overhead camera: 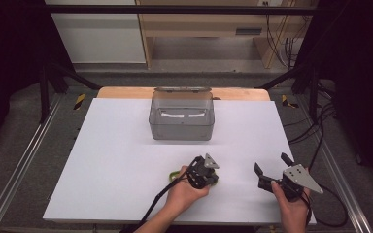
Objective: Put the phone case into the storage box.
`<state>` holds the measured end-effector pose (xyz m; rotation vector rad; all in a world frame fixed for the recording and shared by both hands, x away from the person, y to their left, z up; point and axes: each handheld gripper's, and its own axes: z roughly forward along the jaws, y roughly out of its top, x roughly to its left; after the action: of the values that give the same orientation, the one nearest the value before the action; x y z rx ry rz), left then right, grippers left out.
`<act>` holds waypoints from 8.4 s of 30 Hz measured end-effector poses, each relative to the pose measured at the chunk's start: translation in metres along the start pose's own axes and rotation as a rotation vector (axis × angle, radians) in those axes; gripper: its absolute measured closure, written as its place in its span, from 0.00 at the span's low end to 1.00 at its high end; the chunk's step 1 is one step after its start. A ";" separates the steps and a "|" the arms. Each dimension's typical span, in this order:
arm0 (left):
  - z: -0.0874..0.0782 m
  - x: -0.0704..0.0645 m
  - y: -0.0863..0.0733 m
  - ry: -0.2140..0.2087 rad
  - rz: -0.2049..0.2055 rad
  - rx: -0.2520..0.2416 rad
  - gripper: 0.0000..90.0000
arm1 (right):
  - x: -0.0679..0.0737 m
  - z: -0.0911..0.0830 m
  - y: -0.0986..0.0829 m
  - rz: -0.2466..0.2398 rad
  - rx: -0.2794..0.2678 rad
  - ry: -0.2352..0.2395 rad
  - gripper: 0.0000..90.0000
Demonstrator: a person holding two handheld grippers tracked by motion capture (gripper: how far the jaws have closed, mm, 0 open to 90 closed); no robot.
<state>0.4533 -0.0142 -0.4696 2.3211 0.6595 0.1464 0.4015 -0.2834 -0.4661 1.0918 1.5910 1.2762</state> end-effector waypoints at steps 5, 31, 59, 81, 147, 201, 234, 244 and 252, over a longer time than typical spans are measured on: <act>0.008 -0.019 0.007 -0.020 0.045 0.006 1.00 | -0.001 0.000 0.001 0.006 0.000 -0.004 0.03; -0.085 0.020 -0.039 0.202 -0.003 -0.361 0.91 | 0.021 0.002 0.011 -0.082 0.055 0.223 0.06; -0.157 0.077 -0.148 0.490 -0.144 -0.613 0.08 | 0.099 0.039 0.017 -0.486 0.489 0.765 0.55; -0.157 0.081 -0.149 0.493 -0.167 -0.602 0.09 | 0.107 0.044 0.009 -0.636 0.480 0.897 0.97; -0.160 0.061 -0.005 0.405 -0.349 -0.606 0.05 | 0.157 0.094 0.059 0.340 -0.044 0.588 0.98; -0.161 0.092 -0.062 0.247 -0.691 -0.789 0.80 | 0.227 0.115 0.063 0.329 -0.063 0.612 0.98; -0.161 0.086 -0.063 0.256 -0.716 -0.825 0.86 | 0.230 0.116 0.062 0.337 -0.062 0.613 0.97; -0.167 0.084 -0.058 0.291 -0.668 -0.825 0.86 | 0.222 0.107 0.067 0.254 -0.066 0.586 0.86; -0.172 0.084 -0.055 0.338 -0.628 -0.804 0.86 | 0.197 0.097 0.076 0.163 -0.055 0.507 0.78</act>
<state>0.4542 0.1662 -0.3855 1.2631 1.2014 0.4248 0.4436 -0.0597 -0.4211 0.9212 1.8425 1.8008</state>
